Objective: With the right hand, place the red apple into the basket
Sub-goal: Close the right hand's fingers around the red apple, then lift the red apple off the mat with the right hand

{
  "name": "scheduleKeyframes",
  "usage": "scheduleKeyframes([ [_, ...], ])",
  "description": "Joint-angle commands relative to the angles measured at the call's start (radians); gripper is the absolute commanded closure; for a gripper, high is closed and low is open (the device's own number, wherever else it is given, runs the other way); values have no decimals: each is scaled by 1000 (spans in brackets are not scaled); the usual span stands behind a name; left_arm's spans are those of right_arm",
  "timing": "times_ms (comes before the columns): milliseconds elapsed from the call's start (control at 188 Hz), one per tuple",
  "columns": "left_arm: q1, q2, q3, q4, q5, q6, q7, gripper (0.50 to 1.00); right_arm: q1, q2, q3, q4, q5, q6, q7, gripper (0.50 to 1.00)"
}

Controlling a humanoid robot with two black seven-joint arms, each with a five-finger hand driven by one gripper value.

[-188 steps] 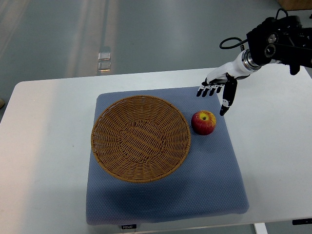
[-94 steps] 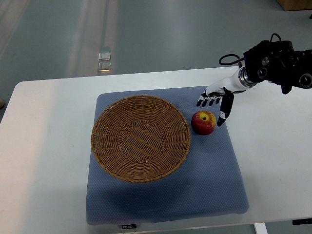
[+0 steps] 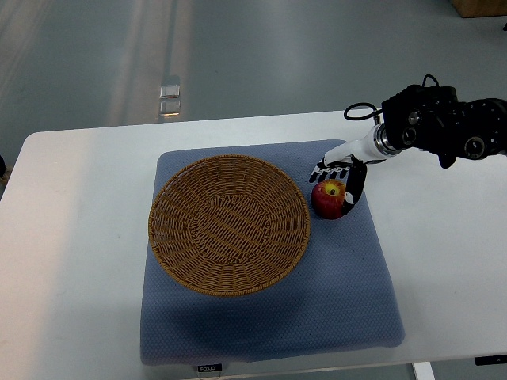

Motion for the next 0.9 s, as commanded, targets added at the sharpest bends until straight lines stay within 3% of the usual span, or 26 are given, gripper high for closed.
scheduleKeyframes([
  [0,1,0,-1,1,0,0,0,500,-4,7,0,-7,-1,-5,0,576],
  [399,1,0,-1,1,0,0,0,500,-21,8,0,-15,-4,-7,1,601],
  [405,1,0,-1,1,0,0,0,500,-26,8,0,-15,-4,-15,3,662],
  [506,1,0,-1,1,0,0,0,500,-26,8,0,-15,-4,-22,5,681],
  [511,1,0,-1,1,0,0,0,500,-27,8,0,-17,-6,-27,5,735],
  [522,1,0,-1,1,0,0,0,500,-30,8,-2,-18,-6,-27,5,754],
  [585,1,0,-1,2,0,0,0,500,-41,16,-2,-29,-15,-30,5,809],
  [676,1,0,-1,5,0,0,0,500,-49,20,-2,-41,-36,-33,8,844],
  [894,1,0,-1,9,0,0,0,500,-35,0,0,-41,-44,-38,8,867],
])
